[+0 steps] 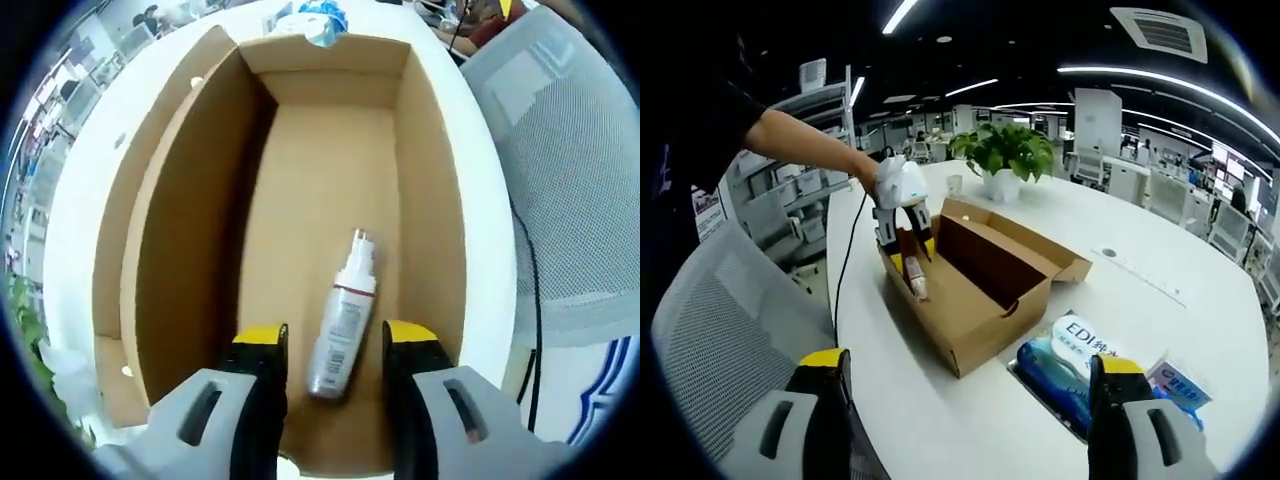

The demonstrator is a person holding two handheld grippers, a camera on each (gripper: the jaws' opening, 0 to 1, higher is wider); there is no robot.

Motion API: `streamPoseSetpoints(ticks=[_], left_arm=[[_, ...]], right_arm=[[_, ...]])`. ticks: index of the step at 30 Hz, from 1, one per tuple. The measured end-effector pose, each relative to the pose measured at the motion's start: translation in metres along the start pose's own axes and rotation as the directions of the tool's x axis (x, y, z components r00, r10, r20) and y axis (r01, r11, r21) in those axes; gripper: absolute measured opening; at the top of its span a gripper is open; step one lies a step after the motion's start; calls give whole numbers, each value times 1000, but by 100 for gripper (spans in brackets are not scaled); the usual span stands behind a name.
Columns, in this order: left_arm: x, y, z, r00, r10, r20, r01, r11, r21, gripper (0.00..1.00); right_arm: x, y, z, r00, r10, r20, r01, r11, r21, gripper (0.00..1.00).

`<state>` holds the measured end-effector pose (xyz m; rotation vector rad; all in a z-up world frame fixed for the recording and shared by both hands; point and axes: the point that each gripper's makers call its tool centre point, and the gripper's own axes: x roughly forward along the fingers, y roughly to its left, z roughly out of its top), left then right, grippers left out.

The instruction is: Operate the shoe box by opening the lid, removing the specified soft item, and placing it in the target area until the item is outside and the box remains undamaged.

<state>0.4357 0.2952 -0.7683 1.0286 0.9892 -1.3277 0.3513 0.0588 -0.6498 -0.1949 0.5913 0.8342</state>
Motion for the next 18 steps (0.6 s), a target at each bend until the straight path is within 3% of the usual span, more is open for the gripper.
streamPoseSetpoints(ticks=[10,18], left_arm=[[6,-8,2,1000,3,7,-3,999,33,21],[10,-9,1,1000,18,1,-18,999,36,19]], right_arm=[[1,7,-1,1000,-3,17,3,1000,-2,96],[0,7,-2,1000,-9,18,9,1000,2,94]])
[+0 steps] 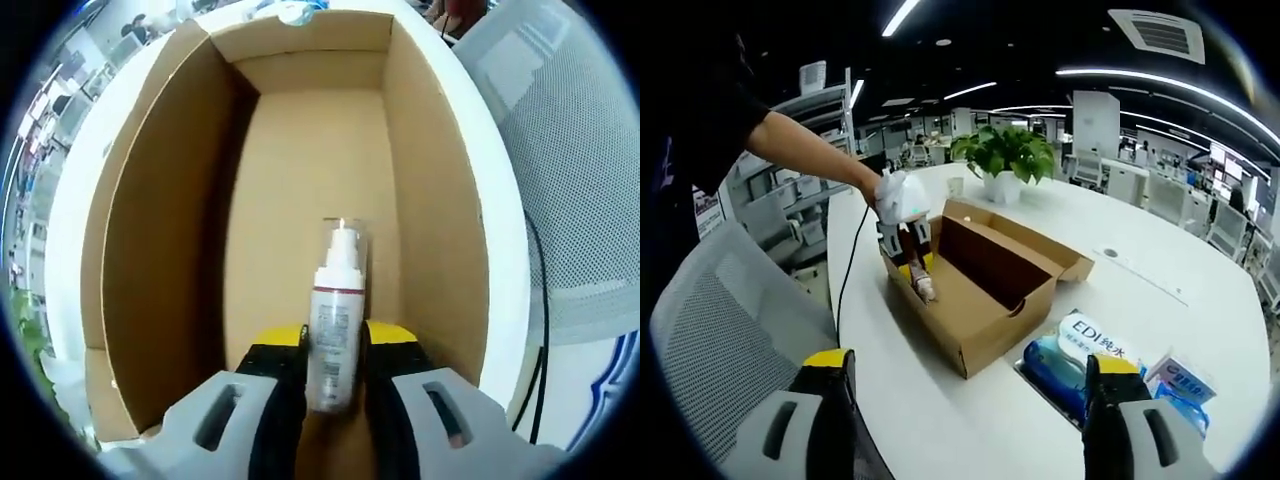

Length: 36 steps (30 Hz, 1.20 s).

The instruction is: Operate the shoe box by opening the lid, removing the specified soft item, and placing it in the target area until the item is outside and the box remains undamaged.

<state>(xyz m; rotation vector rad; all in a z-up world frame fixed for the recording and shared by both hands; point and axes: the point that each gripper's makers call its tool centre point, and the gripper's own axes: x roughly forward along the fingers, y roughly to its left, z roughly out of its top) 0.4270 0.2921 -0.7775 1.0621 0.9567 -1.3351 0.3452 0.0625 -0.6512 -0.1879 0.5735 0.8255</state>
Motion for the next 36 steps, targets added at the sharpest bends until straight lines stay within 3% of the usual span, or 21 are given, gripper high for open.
streamPoseSetpoints(ticks=[14,36], left_arm=[[-3,4,0,1000,28,5,-27,998,-56,16],[-31,13,4,994,87,74,-75,987,-142,15]], right_arm=[[1,6,0,1000,19,8,-19,1000,-15,90],[6,21,16,997,69,31,-67,995,-72,81]])
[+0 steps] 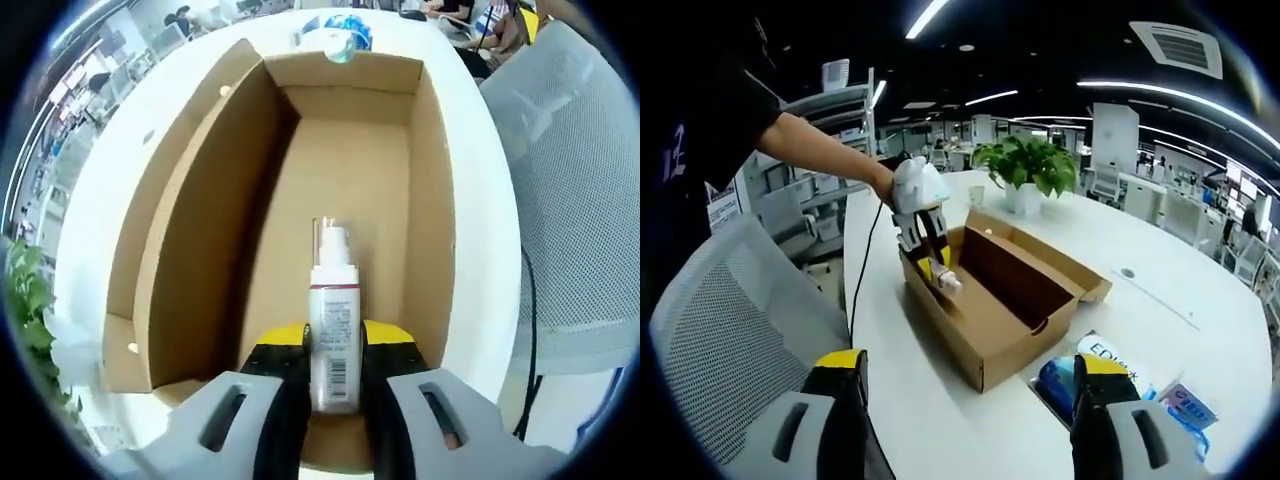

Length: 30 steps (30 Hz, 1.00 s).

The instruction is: Operate the shoe box by opening the lid, removing the specified soft item, and placing it in the target area until the item is outside and the box remains undamaged.

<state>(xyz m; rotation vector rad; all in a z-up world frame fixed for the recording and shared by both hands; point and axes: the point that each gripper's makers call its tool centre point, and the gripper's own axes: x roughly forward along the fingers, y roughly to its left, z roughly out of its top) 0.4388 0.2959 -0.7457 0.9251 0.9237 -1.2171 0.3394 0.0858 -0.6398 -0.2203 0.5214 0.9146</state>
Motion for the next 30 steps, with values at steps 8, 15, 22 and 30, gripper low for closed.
streamPoseSetpoints(ticks=[8,15,22,30], left_arm=[[-19,0,16,999,22,45,-22,1000,5,15],[-33,-3,23,997,35,63,-36,999,18,15],[-48,-12,33,994,36,99,-39,999,31,15],[-61,-31,45,991,17,133,-27,997,71,15]], right_arm=[[4,6,10,999,19,30,-18,999,-28,73],[8,17,17,997,51,52,-47,997,-63,62],[12,26,28,994,79,79,-69,990,-121,50],[20,35,37,989,118,84,-102,980,-171,42]])
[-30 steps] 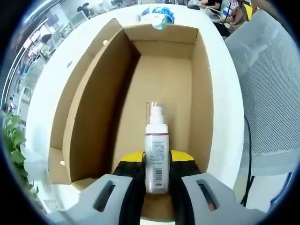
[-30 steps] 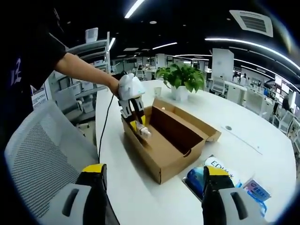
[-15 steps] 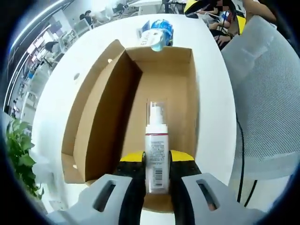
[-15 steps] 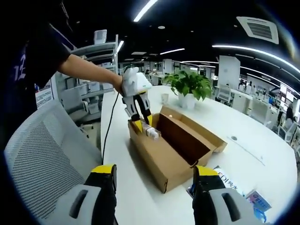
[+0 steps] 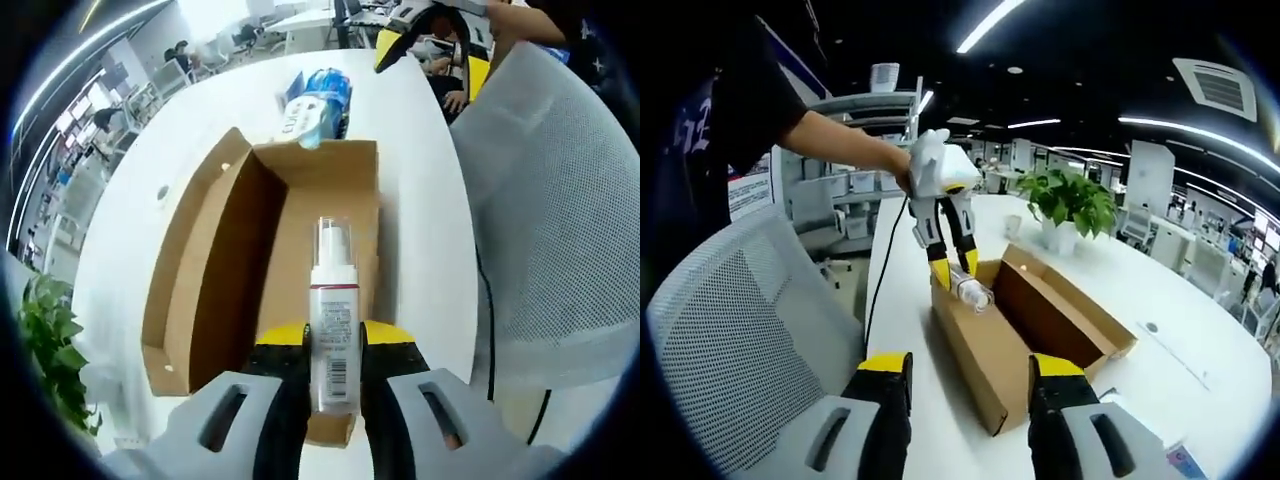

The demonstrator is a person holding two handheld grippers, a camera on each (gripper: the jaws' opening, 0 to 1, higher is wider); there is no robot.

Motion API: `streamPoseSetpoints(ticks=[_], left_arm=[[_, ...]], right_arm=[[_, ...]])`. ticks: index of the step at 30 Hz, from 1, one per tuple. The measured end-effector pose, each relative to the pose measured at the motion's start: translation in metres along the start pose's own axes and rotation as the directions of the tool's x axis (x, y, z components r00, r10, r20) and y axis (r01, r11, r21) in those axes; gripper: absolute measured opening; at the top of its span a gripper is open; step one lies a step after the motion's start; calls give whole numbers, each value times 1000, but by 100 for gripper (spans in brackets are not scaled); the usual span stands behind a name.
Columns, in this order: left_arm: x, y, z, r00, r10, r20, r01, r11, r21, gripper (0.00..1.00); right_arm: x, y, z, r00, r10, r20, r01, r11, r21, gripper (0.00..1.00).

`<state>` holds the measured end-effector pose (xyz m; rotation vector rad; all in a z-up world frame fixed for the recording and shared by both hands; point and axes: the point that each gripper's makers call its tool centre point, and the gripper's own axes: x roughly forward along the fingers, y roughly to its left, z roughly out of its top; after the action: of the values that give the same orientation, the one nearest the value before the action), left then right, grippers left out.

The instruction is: Operate the shoe box by opening the lid, removing the specified soft item, and placing it in the target area until the item is outside and the box remains undamaged.

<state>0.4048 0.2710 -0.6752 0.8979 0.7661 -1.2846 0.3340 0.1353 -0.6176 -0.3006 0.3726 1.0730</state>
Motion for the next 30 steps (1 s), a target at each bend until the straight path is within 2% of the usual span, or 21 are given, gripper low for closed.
streamPoseSetpoints(ticks=[5,18,30], left_arm=[[-7,-13,15,999,-16,33,15,1000,16,15],[-13,-40,41,995,-53,87,47,996,72,15],[-16,-59,65,983,-80,166,59,990,127,15]], right_arm=[[8,5,4,1000,22,-2,-22,1000,-20,41],[30,15,13,997,71,2,-71,995,-64,36],[38,20,18,994,108,9,-107,990,-96,29]])
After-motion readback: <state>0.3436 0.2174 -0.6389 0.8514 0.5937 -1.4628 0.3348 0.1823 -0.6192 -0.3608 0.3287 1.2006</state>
